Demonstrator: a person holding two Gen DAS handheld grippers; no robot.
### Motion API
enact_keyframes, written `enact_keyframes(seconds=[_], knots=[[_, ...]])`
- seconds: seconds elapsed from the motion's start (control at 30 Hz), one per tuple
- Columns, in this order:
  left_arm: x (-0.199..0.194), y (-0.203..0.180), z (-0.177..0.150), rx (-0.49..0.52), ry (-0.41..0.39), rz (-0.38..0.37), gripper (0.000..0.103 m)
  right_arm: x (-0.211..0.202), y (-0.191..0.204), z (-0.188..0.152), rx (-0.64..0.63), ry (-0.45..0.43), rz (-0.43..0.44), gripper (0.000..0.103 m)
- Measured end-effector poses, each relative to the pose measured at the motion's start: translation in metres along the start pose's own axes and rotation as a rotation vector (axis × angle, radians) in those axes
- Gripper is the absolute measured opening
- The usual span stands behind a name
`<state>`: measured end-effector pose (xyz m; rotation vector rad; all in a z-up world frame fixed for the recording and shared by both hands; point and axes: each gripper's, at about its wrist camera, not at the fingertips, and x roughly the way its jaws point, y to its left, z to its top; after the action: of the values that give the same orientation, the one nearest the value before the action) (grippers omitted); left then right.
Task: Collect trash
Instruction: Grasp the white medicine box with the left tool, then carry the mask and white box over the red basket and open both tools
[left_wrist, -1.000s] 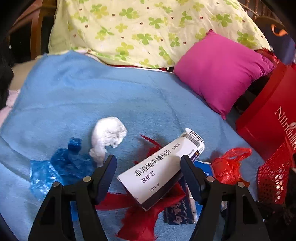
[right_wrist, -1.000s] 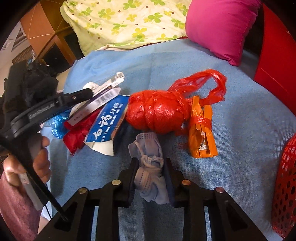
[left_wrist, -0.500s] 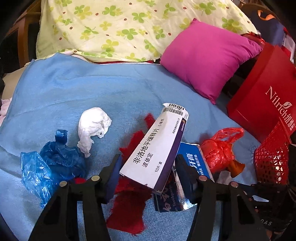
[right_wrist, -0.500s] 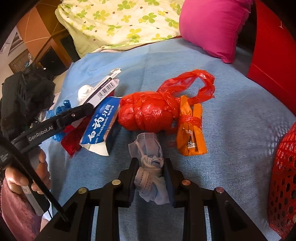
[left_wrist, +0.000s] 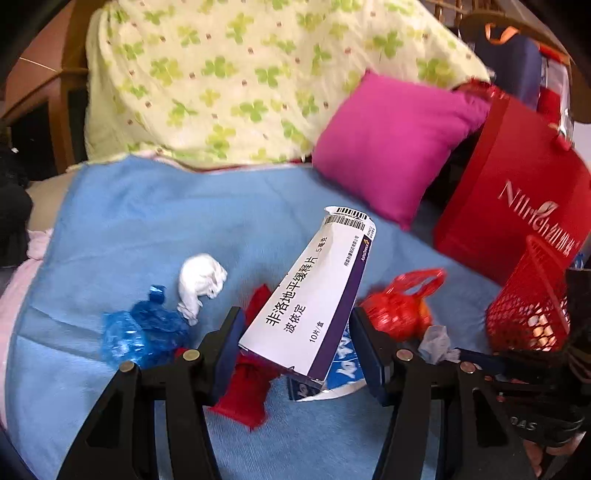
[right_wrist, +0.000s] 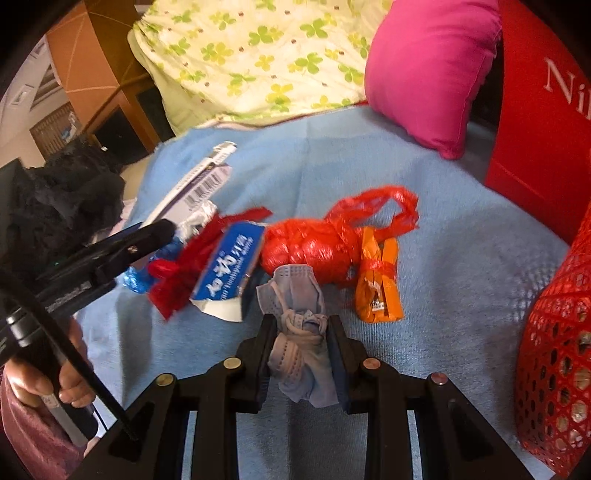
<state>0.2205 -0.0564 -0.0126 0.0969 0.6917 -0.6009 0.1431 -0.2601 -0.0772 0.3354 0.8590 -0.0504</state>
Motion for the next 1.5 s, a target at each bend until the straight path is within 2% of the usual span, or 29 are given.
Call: enact_keyframes(seconds=[0.13,0.23,0.37,0.6,0.9,1.07,1.5], knots=[[-0.035,-0.011,0.001,-0.016,-0.070,0.013,0.060,-0.023,0.003,-0.001,-0.011,-0.054,-0.001,0.030],[-0.054,-0.020,0.000,-0.042,-0.103,0.055,0.060,-0.048,0.004,-0.002,-0.004,-0.114,-0.006,0.030],[-0.079,-0.039,0.001,-0.033,-0.156,0.063,0.060,-0.088,-0.007,-0.005,0.023,-0.219,0.004,0.030],[-0.109,-0.059,0.004,-0.036,-0.212,0.092,0.060,-0.139,-0.025,-0.008,0.042,-0.392,-0.035,0.030],[-0.132,-0.095,0.006,0.053,-0.281,0.133,0.060,-0.182,-0.041,-0.018,0.075,-0.534,-0.063,0.030],[-0.133,-0.117,0.005,0.111,-0.301,0.140,0.060,-0.190,-0.050,-0.019,0.093,-0.554,-0.086,0.030],[-0.115,-0.160,0.002,0.175,-0.277,0.055,0.060,-0.205,-0.085,-0.022,0.152,-0.575,-0.125,0.030]])
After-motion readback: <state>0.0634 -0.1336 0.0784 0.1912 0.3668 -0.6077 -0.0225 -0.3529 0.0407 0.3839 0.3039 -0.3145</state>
